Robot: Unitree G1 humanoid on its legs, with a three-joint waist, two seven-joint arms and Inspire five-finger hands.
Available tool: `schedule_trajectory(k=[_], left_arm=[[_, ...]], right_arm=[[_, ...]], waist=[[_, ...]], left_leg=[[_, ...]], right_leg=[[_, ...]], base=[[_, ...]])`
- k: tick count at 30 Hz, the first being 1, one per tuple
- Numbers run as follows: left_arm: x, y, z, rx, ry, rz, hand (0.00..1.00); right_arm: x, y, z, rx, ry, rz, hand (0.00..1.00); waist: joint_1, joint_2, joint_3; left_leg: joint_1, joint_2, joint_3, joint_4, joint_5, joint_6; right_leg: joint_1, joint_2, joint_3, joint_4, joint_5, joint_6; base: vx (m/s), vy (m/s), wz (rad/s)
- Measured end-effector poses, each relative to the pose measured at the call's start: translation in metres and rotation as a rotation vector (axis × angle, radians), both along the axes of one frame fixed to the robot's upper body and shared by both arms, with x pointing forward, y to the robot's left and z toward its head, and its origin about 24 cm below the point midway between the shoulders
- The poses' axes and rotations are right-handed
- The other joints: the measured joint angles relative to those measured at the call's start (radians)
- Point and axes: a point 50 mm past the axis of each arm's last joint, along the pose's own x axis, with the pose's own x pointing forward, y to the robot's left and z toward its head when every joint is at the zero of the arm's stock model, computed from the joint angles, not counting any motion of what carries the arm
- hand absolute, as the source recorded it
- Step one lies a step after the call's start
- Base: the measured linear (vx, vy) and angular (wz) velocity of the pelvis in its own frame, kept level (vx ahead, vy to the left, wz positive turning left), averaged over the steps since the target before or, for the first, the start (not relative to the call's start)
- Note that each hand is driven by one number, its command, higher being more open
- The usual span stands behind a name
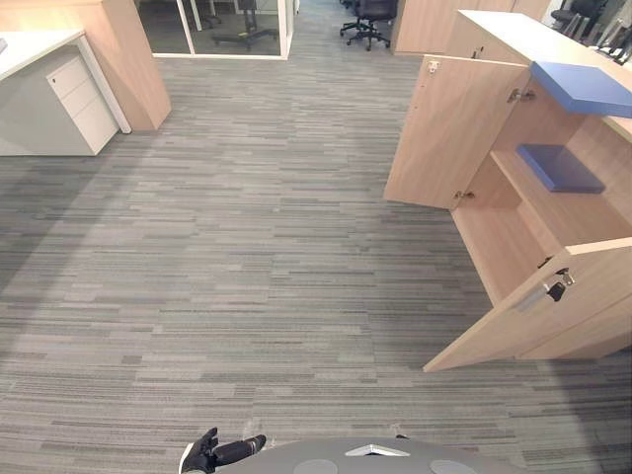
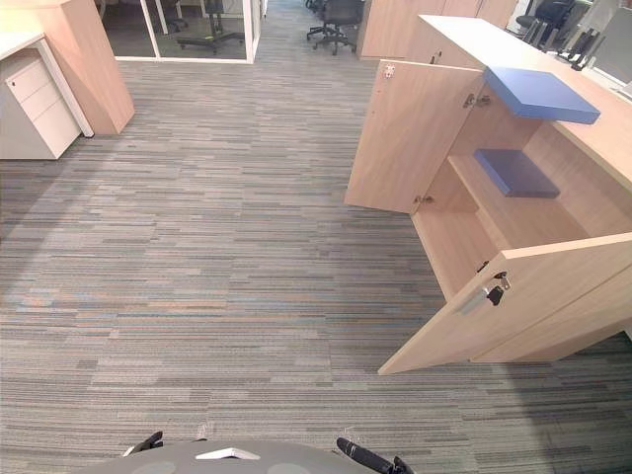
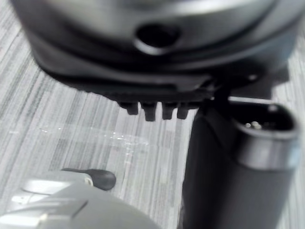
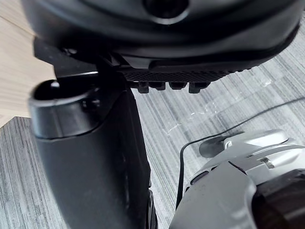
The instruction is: Walk over to the cabinet, pick up the folder, carry it to the office cabinet, place the folder inside the office cabinet, then close the office cabinet door
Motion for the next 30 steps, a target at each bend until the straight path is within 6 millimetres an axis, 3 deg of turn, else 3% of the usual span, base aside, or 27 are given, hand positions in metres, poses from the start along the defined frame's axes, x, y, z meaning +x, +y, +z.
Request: schedule_trajectory(k=[7, 30], left_arm=[[-0.0015, 0.0002, 0.0, -0.008, -0.003, 0.025, 1.0], [0.0026, 0.004, 0.0023, 0.054, -0.02, -0.058, 1.0]], right_arm=[[0.001, 0.0002, 0.0001, 0.0, -0.003, -0.001, 1.0], [0.0069, 0.0045, -0.0002, -0.012, -0.006, -0.003, 1.0]], waist=[[-0.001, -0.007, 0.013], [-0.003, -0.022, 0.022]], left_leg=[[0.005, -0.009, -0.015, -0.031, 0.031, 0.007], [0.008, -0.012, -0.019, -0.047, 0.035, 0.011]], right_leg=[[-0.005, -0.009, -0.016, -0.002, 0.002, 0.004], [-0.008, -0.011, -0.023, -0.003, 0.005, 0.006]], base=[[-0.07, 0.0, 0.07], [-0.01, 0.0, 0.0]])
